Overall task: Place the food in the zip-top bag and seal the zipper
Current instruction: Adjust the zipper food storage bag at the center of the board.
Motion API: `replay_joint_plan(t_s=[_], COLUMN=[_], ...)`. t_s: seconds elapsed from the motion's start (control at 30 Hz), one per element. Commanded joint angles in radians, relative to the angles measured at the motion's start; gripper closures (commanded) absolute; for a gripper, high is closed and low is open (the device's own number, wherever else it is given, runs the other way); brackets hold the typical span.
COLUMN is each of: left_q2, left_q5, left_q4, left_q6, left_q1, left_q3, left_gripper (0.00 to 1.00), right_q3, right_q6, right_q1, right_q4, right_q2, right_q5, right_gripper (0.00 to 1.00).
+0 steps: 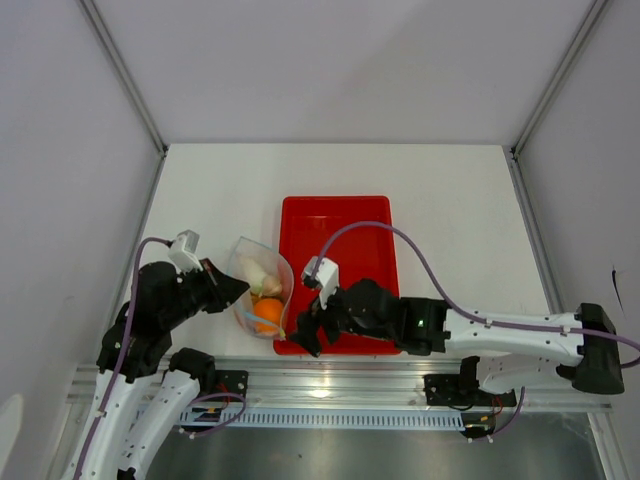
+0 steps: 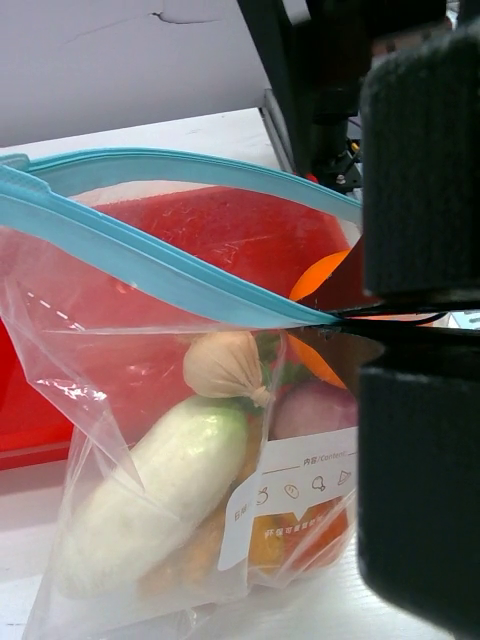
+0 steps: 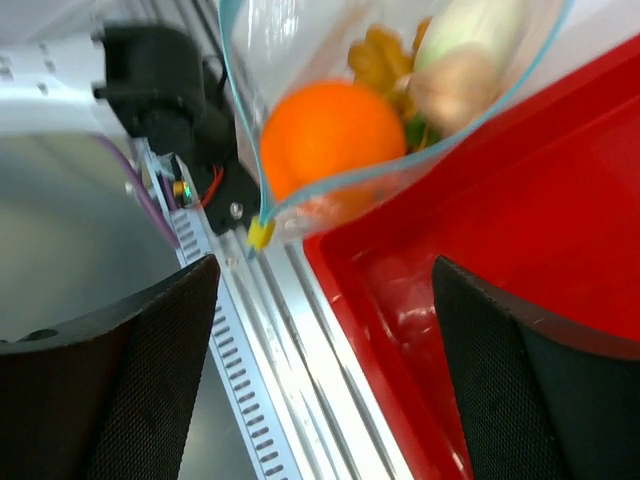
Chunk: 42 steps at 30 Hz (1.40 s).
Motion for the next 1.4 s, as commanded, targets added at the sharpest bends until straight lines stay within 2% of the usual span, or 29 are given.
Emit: replay_joint_plan(t_s=[0.0, 0.07, 0.27, 0.4, 0.47, 0.53, 0.73, 0.87, 0.9, 1.0, 1.1, 1.3, 1.37], left_q2=[-0.013, -0.013, -0.004, -0.011, -0.013, -0.014, -0.021, -0.022, -0.025, -0.030, -0.031, -0.024, -0.043], left_q5=[-0.039, -0.037, -0.020, -0.013, -0.005, -0.001, -0.008, -0.013, -0.016, -0.031, -0.060, -0.103, -0.140], left_q4=[0.036, 0.042, 0.030, 0.031, 0.033, 0.031, 0.023, 0.023, 0.022, 0.019, 0.014, 0.007, 0.000], left_q6=[-0.051, -0.061, -0.065, -0.068, -0.071, -0.071, -0.062, -0.059, -0.056, -0.056, -0.056, -0.055, -0.061], left_q1=[-0.002, -0.002, -0.002, -0.002, -0.002, -0.002, -0.002, -0.002, -0.002, -0.002, -0.002, -0.002, -0.002], left_q3=[0.030, 0.030, 0.043, 0.031, 0.025, 0.026, 0.027, 0.025, 0.030, 0.039, 0.078, 0.227, 0.229], left_gripper=[0.99, 0.99, 0.99, 0.99, 1.00, 0.99, 0.99, 0.99, 1.00, 0.99, 0.99, 1.00, 0.99], right_q3=[-0.083, -0.097, -0.090, -0.088, -0.082, -0.070, -0.018, 0.019, 0.028, 0.080, 0.113, 0.287, 0.330], right_q6=[0.027, 0.029, 0.037, 0.053, 0.058, 0.064, 0.079, 0.060, 0.047, 0.015, -0.040, -0.173, -0.174], right_q1=[0.071, 0.099, 0.153, 0.165, 0.167, 0.170, 0.168, 0.165, 0.164, 0.142, 0.096, 0.020, 0.000], right_q4=[0.218, 0.269, 0.392, 0.446, 0.452, 0.443, 0.362, 0.329, 0.314, 0.291, 0.286, 0.236, 0.217], right_q2=[0.010, 0.036, 0.148, 0.194, 0.223, 0.238, 0.277, 0.295, 0.295, 0.288, 0.268, 0.243, 0.246], right_q5=[0.026, 0.092, 0.152, 0.205, 0.215, 0.259, 0.398, 0.439, 0.449, 0.471, 0.448, 0.368, 0.310], right_gripper=[0.14, 0.19, 0.37, 0.65, 0.66, 0.75, 0.89, 0.92, 0.97, 1.00, 1.00, 1.00, 1.00])
